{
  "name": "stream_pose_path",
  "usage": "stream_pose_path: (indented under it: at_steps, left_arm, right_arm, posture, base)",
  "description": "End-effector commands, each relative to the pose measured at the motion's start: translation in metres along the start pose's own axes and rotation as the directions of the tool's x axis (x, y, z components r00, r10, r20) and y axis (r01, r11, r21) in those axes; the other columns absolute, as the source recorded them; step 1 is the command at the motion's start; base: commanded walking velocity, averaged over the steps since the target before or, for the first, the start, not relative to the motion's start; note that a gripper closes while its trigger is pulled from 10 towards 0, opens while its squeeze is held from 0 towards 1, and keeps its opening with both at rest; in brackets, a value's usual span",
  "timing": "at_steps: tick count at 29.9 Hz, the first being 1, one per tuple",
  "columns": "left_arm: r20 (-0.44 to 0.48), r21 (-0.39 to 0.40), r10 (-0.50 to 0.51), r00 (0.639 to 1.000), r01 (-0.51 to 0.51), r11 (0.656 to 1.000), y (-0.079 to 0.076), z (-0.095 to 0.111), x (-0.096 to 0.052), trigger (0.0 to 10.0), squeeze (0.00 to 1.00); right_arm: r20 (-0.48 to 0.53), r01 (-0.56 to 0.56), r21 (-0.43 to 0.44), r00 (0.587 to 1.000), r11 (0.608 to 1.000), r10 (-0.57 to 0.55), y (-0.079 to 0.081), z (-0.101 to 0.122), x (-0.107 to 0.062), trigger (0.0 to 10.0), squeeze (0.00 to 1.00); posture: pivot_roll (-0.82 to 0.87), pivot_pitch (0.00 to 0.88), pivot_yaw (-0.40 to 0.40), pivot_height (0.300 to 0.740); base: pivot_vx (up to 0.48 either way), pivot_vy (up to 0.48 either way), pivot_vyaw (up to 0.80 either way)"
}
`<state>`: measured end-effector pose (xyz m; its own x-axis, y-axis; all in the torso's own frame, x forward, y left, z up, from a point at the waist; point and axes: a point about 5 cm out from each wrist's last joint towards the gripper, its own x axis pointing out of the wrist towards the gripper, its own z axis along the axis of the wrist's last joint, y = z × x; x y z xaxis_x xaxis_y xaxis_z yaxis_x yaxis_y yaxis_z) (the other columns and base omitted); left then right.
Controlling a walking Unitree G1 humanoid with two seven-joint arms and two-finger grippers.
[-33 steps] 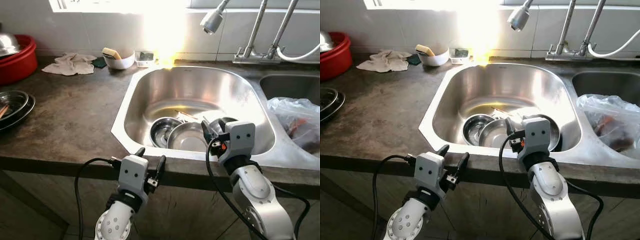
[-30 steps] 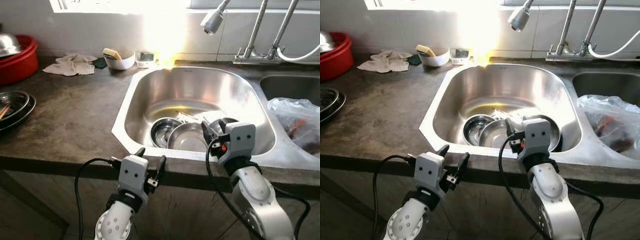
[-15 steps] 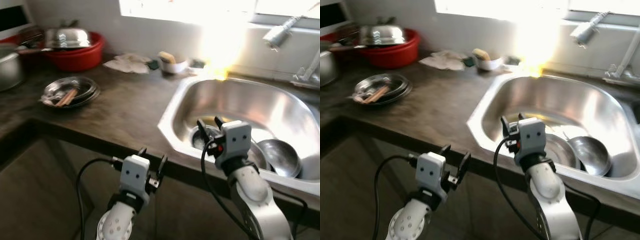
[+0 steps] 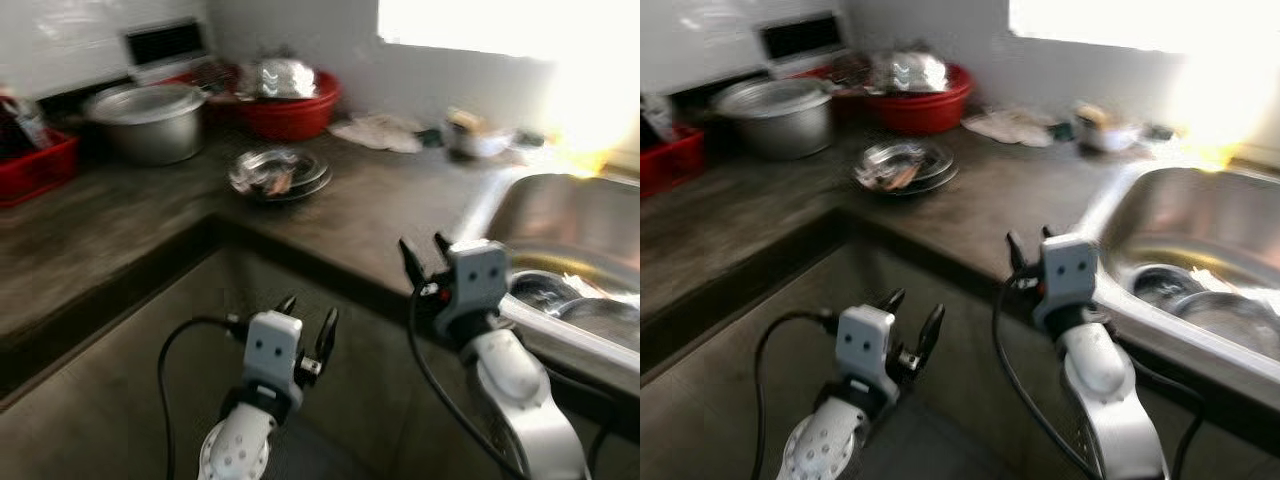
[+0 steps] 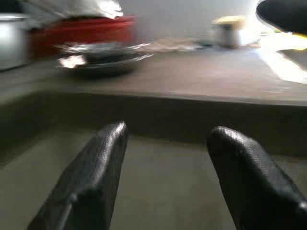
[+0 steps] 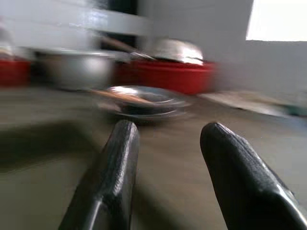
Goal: Kitchen organization
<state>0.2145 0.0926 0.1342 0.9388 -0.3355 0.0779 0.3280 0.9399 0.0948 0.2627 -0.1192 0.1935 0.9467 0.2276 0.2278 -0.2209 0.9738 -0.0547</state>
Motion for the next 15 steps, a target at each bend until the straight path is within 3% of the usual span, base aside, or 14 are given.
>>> stream_pose_path:
  at_steps: [1,9,15]
  left_arm:
    - [0.009,-0.005,-0.004,1.000,0.004,1.000,-0.0037,0.0028,0.0023,10.0,0.00]
    - [-0.002,0.004,0.004,1.000,-0.004,1.000,-0.0024,0.0017,0.0026,10.0,0.00]
    - [-0.004,0.011,0.005,1.000,-0.005,1.000,-0.0021,0.0015,0.0039,10.0,0.00]
  right_arm:
    - [-0.004,-0.002,0.000,1.000,1.000,0.002,-0.0018,0.0014,0.0010,10.0,0.00]
    - [-0.012,-0.036,-0.009,0.999,0.999,0.036,0.0020,0.0001,0.0024,10.0,0.00]
    - [-0.024,-0.047,0.006,0.999,0.999,0.047,0.0055,-0.0017,0.0058,10.0,0.00]
  posture:
    - [0.03,0.058,-0.015,0.740]
    - [0.03,0.061,-0.019,0.740]
    - [0.03,0.064,-0.018,0.740]
  base:
    - [0.000,0.000,0.00]
    - [0.000,0.000,0.00]
    - [0.000,0.000,0.65]
